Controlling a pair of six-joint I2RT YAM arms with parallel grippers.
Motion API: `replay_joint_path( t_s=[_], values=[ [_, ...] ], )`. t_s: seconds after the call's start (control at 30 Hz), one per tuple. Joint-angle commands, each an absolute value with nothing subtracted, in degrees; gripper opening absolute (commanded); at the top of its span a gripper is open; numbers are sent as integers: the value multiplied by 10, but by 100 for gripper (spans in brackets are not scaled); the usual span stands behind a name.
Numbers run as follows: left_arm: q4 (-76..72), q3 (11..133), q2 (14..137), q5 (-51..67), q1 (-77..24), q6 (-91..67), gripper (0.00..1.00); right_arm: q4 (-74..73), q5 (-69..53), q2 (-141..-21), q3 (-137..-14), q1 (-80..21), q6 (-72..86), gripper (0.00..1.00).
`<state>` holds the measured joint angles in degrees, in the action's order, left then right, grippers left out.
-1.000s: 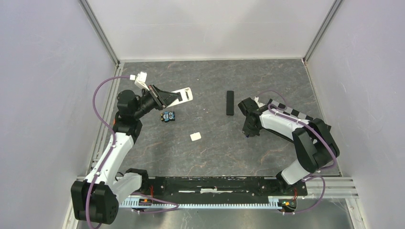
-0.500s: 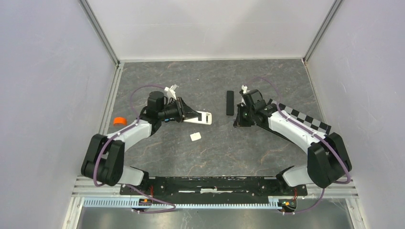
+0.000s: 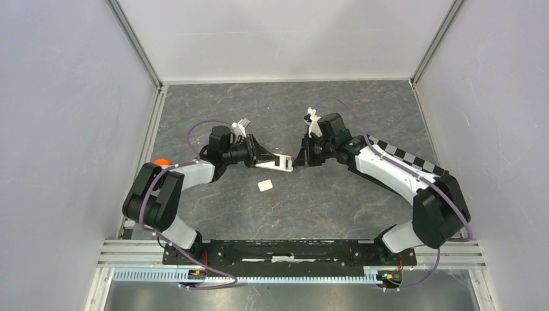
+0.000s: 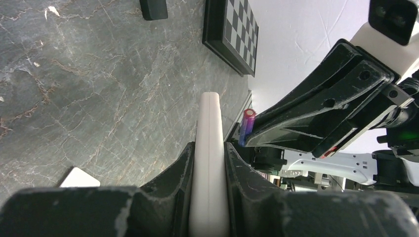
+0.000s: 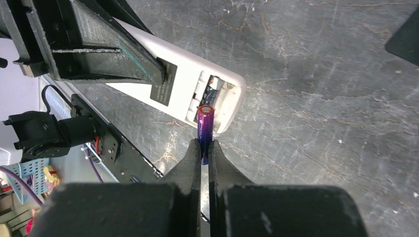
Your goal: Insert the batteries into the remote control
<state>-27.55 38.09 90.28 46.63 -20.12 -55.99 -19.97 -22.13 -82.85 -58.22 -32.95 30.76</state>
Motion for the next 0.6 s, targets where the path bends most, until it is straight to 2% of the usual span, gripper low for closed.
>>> replay_joint_path(
  t_s=[0.0, 0.3, 0.57],
  values=[
    [-313, 389, 904, 474, -204, -579, 2, -194, -238, -859, -618, -342, 323, 0],
    [-311, 400, 905, 478, -204, -578, 2, -209, -232, -892, -629, -344, 329, 1],
    [-286, 404, 892, 472, -203, -558, 2, -192, -223, -906, -620, -344, 366, 8]
  ],
)
